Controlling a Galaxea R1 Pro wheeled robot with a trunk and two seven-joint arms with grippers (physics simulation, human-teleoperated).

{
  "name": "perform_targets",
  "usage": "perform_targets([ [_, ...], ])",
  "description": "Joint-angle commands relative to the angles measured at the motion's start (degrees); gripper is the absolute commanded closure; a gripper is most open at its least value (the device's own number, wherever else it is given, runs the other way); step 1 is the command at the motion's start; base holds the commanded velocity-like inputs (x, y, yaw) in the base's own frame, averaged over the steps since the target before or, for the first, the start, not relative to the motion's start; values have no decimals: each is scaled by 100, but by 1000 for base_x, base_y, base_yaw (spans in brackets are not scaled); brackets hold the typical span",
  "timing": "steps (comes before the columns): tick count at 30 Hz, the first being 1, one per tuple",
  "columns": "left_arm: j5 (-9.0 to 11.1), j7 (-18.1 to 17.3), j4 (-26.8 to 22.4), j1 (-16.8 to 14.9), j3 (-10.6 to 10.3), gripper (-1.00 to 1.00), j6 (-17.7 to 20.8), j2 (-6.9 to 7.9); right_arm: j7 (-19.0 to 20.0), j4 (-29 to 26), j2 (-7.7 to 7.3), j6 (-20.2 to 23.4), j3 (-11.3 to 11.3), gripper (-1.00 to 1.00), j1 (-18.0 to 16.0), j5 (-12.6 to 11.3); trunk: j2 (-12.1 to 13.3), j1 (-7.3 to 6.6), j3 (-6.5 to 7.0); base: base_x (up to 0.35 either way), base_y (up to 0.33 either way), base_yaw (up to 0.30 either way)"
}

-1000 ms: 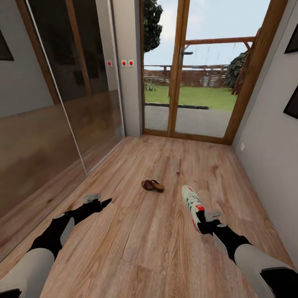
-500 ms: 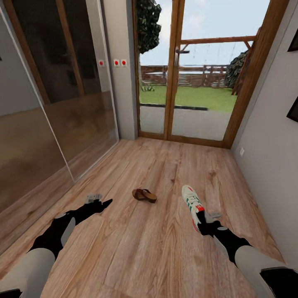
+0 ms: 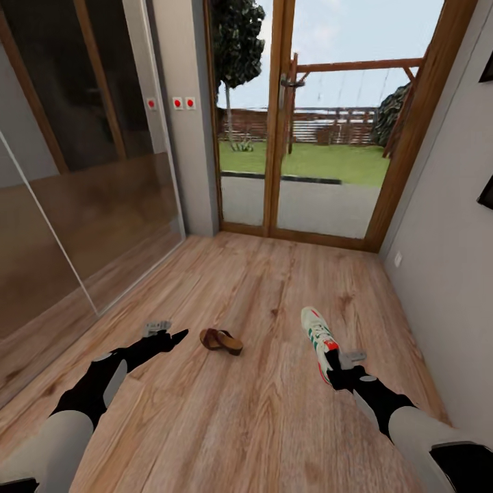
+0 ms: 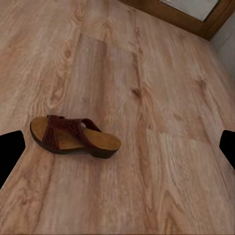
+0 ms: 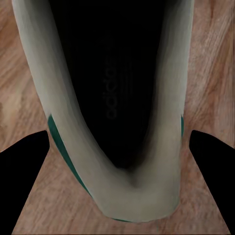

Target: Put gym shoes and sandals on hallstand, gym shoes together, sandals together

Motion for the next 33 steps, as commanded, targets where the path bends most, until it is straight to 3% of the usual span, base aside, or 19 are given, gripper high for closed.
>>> perform_targets([
  [1,51,-27,-4,-3,14,-100,60,-5,10,-11,-3,25,27,100,-1,13,-2,2,-5,310,-254,0],
  [8,51,-21,1,-3,14,-100,62,-27,-167,-7,3,42,28,100,-1,17,-2,2,-5,310,-254,0],
  [14,51,-21,120,-4,7,-100,60,-27,-387,-5,119,44,28,100,-1,17,-2,2,-5,310,-254,0],
  [33,51,-20,168,-3,5,-100,60,-21,-447,-2,165,42,28,100,-1,25,-2,2,-5,312,-218,16],
])
